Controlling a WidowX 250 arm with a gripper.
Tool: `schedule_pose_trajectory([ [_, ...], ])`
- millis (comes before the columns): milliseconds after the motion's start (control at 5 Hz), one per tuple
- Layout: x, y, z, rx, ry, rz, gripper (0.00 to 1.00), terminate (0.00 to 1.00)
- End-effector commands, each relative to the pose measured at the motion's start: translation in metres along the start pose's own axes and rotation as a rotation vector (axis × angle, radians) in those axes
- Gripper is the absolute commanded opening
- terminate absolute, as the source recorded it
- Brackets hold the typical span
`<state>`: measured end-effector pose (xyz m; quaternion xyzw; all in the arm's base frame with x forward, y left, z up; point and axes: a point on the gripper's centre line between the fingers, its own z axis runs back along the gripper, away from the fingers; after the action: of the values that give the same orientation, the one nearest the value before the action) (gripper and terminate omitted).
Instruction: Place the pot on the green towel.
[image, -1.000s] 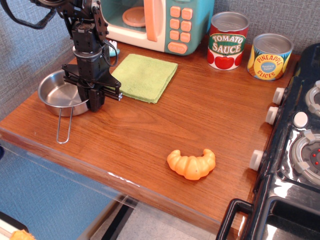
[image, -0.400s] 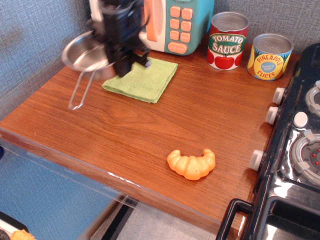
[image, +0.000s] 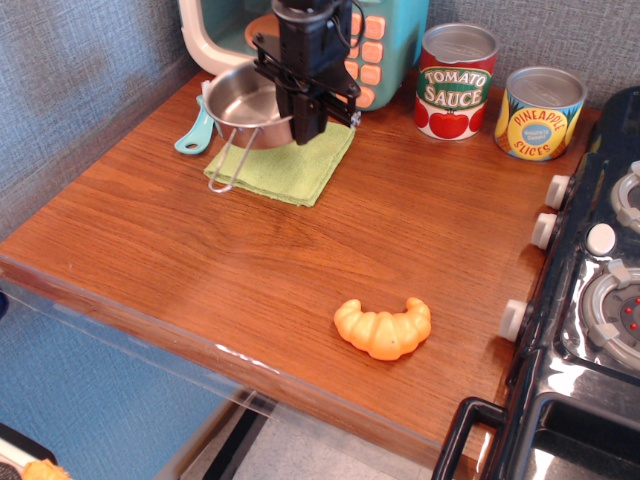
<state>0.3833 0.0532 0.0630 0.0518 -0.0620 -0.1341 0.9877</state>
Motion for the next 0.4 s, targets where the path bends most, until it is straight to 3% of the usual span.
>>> schedule_pose_trajectory([
  [0, 0.0150, -0.0031, -0.0061, 0.038, -0.001, -0.017, 0.00, 0.00],
  [200, 0.0105, -0.0083, -0.0139, 0.035, 0.019, -0.027, 0.00, 0.00],
])
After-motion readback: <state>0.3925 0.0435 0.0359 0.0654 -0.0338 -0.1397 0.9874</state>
